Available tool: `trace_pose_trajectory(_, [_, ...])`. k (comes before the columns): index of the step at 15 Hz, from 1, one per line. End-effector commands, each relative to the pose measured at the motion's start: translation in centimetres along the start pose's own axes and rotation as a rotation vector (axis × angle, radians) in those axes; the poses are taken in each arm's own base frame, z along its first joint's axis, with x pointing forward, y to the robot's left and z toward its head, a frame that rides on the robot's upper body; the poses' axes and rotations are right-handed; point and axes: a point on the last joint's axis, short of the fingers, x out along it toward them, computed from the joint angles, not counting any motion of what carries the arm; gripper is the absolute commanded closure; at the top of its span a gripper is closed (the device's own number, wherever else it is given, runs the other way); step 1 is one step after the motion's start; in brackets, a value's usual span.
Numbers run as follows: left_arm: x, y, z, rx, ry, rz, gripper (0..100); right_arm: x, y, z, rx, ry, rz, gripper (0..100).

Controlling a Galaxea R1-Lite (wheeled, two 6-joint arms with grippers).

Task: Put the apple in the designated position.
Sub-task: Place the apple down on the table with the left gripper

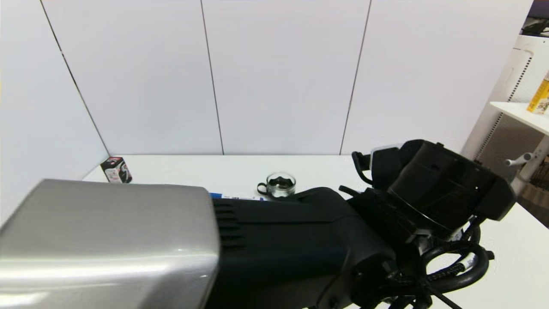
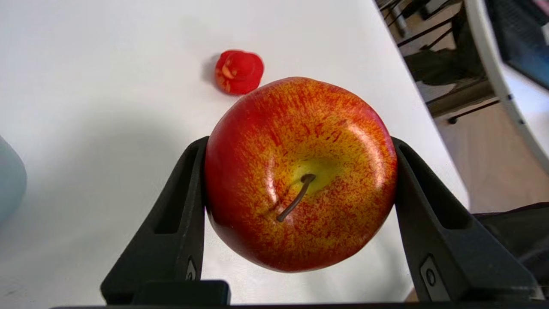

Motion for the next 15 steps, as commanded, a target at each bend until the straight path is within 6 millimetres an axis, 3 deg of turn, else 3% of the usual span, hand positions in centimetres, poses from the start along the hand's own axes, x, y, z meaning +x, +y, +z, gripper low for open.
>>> trace_pose_trajectory(1, [4.7, 1.3, -3.2, 0.061, 0.066, 0.169, 100, 0.0, 0.0, 0.0, 0.000, 0.002, 0.001, 0])
trace_pose_trajectory(4, [5.9, 2.6, -4.8, 0.111, 0.051, 0.324, 100, 0.0, 0.0, 0.0, 0.000, 0.001, 0.000, 0])
trace_pose_trajectory(7, [6.1, 3.8, -4.6, 0.137, 0.027, 0.429, 100, 0.0, 0.0, 0.0, 0.000, 0.001, 0.000, 0])
trace_pose_trajectory(15, [6.4, 4.2, -3.3, 0.169, -0.013, 0.410, 100, 0.0, 0.0, 0.0, 0.000, 0.001, 0.000, 0])
